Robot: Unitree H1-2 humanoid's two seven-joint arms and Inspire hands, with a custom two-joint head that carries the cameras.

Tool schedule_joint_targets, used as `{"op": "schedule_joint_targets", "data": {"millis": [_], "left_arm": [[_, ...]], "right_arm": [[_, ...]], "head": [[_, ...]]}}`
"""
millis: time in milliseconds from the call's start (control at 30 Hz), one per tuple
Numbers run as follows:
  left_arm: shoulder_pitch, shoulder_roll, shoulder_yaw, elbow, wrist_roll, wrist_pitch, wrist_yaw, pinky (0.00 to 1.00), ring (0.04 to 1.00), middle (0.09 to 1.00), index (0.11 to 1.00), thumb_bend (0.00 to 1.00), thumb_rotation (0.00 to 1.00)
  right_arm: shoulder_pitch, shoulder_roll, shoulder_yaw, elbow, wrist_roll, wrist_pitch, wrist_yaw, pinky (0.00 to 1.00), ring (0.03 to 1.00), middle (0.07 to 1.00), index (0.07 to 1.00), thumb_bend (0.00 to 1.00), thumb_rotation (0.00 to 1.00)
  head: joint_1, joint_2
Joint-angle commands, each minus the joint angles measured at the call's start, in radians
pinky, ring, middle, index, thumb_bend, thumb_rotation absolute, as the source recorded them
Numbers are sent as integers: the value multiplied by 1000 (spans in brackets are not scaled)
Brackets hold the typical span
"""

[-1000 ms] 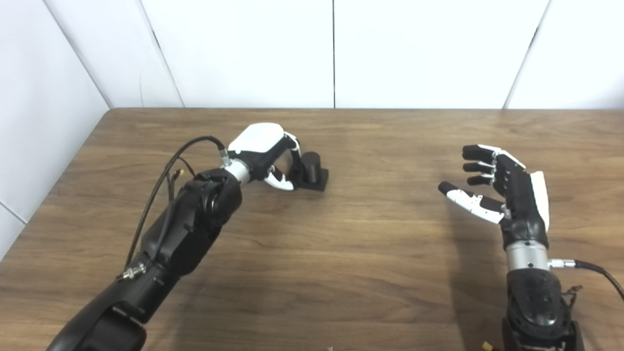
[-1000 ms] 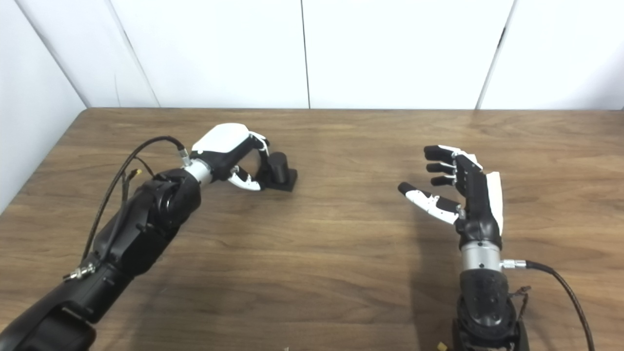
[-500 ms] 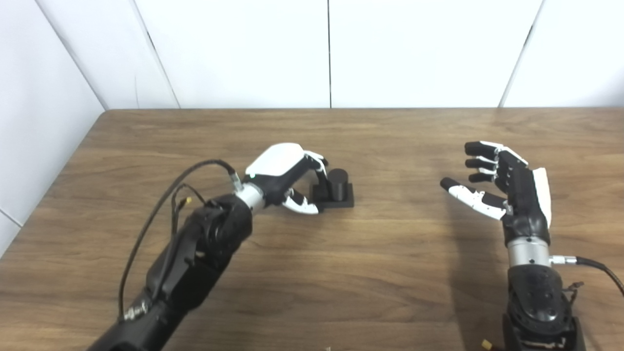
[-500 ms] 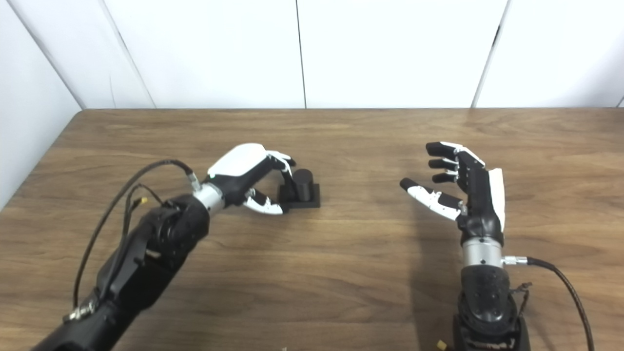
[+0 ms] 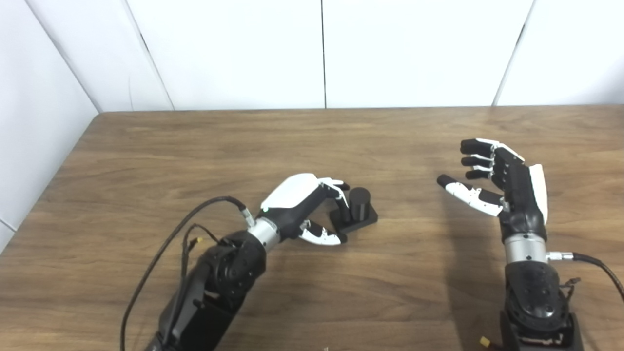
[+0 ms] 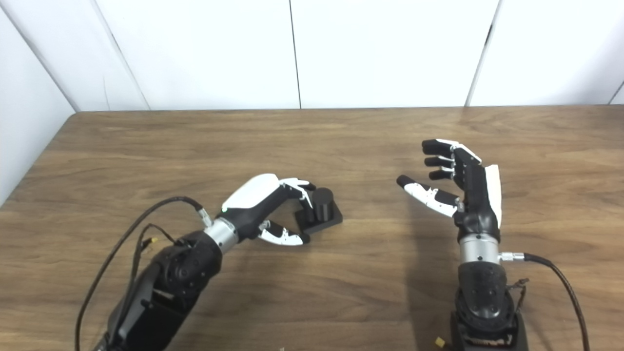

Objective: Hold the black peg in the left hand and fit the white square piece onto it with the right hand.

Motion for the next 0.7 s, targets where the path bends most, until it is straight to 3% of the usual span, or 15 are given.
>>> {"op": "schedule_joint_targets", "data": {"millis": [0, 367, 667], "left_arm": [[-11, 3, 6, -23, -1, -18, 19, 911, 928, 888, 489, 523, 71], [-18, -1, 20, -2, 49, -20, 79, 918, 929, 879, 488, 523, 70], [-12, -19, 3, 2, 187, 11, 135, 922, 927, 885, 494, 521, 80]], "right_arm": [[-43, 2, -2, -31, -1, -14, -9, 568, 663, 693, 655, 692, 108], [-41, 1, -4, -26, 7, -23, -9, 559, 659, 691, 650, 692, 103], [-40, 1, -5, -31, 10, -15, -6, 570, 664, 692, 655, 687, 110]], "head": [[-1, 0], [1, 0], [-1, 1]]}}
